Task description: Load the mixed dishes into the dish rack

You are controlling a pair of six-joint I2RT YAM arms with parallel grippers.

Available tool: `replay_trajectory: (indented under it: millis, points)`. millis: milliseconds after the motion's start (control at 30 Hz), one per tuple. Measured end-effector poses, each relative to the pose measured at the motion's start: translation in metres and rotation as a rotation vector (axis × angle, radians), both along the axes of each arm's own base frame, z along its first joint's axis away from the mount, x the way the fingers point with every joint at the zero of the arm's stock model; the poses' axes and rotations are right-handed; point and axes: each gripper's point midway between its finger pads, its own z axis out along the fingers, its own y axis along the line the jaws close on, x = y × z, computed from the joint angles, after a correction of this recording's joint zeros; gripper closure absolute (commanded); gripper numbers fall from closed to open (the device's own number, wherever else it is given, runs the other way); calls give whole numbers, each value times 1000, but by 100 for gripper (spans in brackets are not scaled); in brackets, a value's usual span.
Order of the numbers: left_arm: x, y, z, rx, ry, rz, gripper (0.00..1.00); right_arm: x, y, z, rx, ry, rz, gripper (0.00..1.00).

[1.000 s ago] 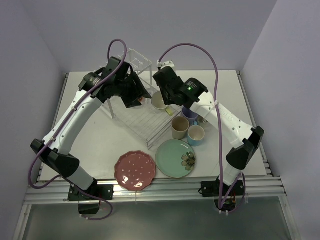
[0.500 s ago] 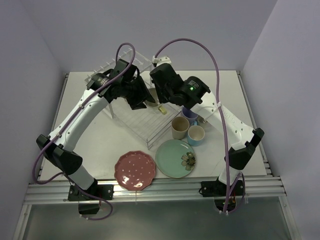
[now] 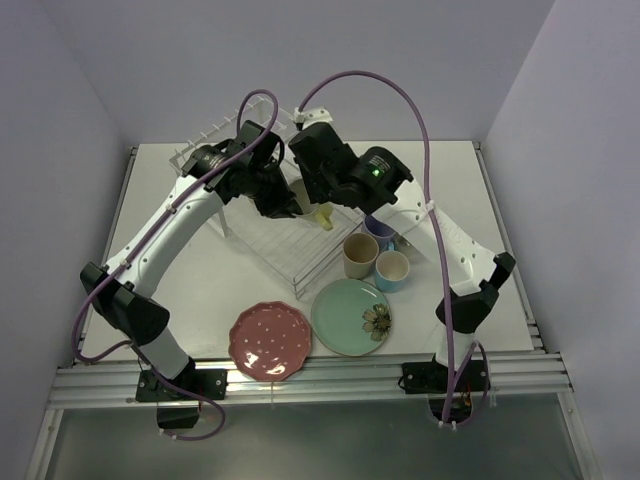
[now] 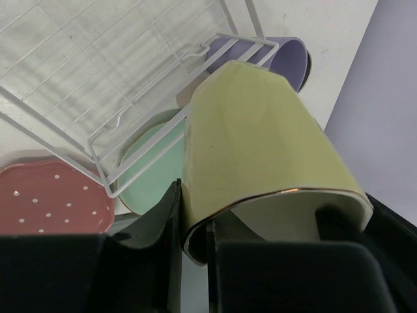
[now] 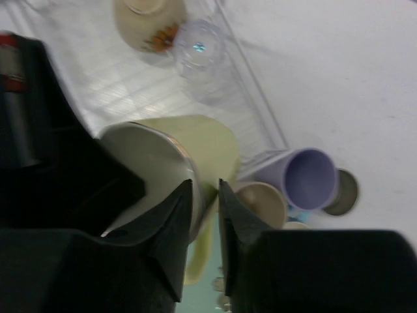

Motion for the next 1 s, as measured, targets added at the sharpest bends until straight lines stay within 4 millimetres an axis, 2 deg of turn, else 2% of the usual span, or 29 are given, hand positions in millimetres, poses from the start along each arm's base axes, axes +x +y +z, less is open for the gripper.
replay_trajectory:
  millis: [33, 67, 167, 267, 433, 567, 700, 867, 1000]
  points:
    - [1, 1, 0, -1, -8, -7, 100, -1, 3, 5, 19, 1, 12, 56]
    - [2, 2, -2, 0, -10, -9, 100, -2, 6, 14, 47, -9, 23, 41]
    - [1, 9, -15, 7, 6, -15, 100, -7, 12, 39, 127, -35, 53, 16]
    - [-1, 18, -28, 1, 32, -7, 100, -16, 9, 50, 173, -33, 74, 10]
    - [1, 31, -28, -79, 14, 13, 100, -25, -1, 52, 285, 40, 81, 7]
    - [5, 32, -7, -220, -71, 18, 100, -35, -24, 32, 456, 184, 55, 8]
    - [8, 19, 27, -372, -191, -27, 100, -53, -42, 12, 679, 323, 16, 13]
    - [12, 2, 71, -523, -337, -106, 100, -75, -25, 21, 980, 451, 101, 17]
    - [13, -6, 94, -623, -415, -142, 100, -81, -7, 30, 1172, 546, 176, 21]
